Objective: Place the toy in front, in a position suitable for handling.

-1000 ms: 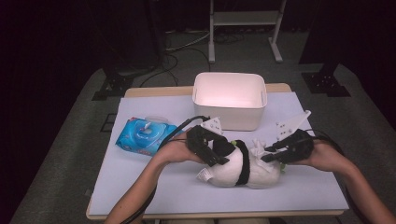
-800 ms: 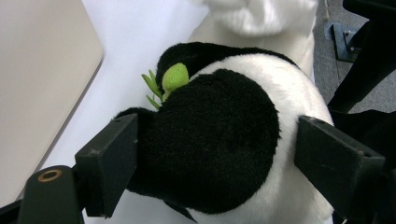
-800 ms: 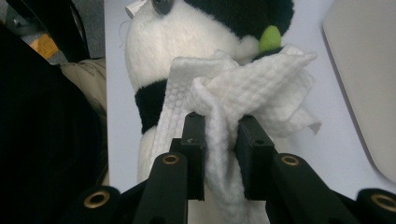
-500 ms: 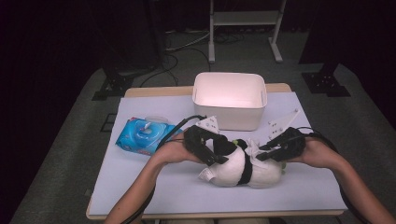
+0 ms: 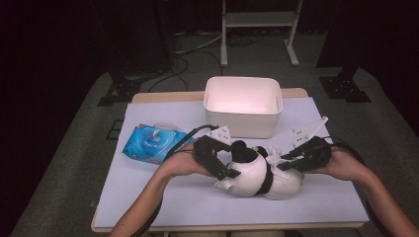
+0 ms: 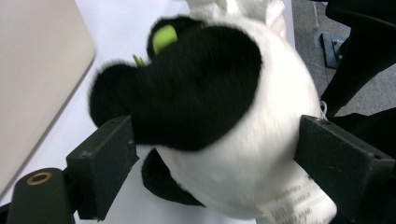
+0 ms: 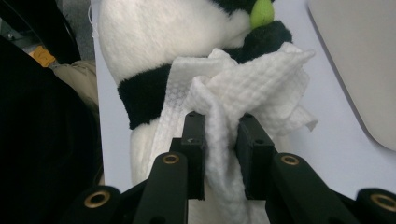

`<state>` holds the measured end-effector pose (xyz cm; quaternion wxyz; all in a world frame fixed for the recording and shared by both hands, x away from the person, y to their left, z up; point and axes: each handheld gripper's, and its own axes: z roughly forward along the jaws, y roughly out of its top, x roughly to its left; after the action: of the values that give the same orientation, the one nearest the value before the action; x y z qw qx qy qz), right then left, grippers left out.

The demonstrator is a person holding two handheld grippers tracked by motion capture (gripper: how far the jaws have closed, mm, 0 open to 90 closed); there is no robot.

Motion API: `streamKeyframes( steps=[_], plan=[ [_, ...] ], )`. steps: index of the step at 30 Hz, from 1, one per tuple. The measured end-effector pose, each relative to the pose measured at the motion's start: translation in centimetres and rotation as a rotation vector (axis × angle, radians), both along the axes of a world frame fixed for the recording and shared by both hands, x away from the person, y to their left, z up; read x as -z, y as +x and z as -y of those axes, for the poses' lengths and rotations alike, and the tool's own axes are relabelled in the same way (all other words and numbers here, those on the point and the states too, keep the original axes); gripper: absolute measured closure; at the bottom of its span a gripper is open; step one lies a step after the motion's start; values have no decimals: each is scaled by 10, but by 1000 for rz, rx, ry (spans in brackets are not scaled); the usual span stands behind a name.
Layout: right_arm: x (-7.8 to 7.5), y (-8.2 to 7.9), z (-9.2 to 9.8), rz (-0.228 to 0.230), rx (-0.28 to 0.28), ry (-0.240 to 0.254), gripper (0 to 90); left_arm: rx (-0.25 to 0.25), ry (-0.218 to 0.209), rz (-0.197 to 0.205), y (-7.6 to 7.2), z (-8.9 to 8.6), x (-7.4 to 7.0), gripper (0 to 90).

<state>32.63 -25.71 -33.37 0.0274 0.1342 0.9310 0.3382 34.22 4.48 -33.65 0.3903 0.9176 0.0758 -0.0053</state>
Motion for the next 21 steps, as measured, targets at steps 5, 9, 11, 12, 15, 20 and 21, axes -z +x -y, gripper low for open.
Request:
streamKeyframes(
  steps=[5, 9, 11, 12, 15, 20, 21],
  plan=[
    [0, -4, 4, -9, 5, -5, 742, 10, -5, -11, 1, 5, 6, 133],
    [0, -6, 7, -9, -4, -4, 742, 26, -15, -37, 2, 7, 9, 135],
    [0, -7, 7, -9, -4, -4, 741, 39, -14, -34, 1, 9, 9, 138],
    [0, -8, 6, -6, -8, -3, 741, 47, -13, -32, 0, 10, 8, 140],
    [-3, -9, 3, 7, -20, -5, 740, 52, -16, -28, 0, 11, 7, 145],
    [-8, -9, -9, 21, -54, -10, 741, 69, -24, -20, -1, 15, 3, 151],
    [-9, -9, -11, 29, -56, -18, 741, 67, -23, -20, 0, 15, 3, 150]
  ],
)
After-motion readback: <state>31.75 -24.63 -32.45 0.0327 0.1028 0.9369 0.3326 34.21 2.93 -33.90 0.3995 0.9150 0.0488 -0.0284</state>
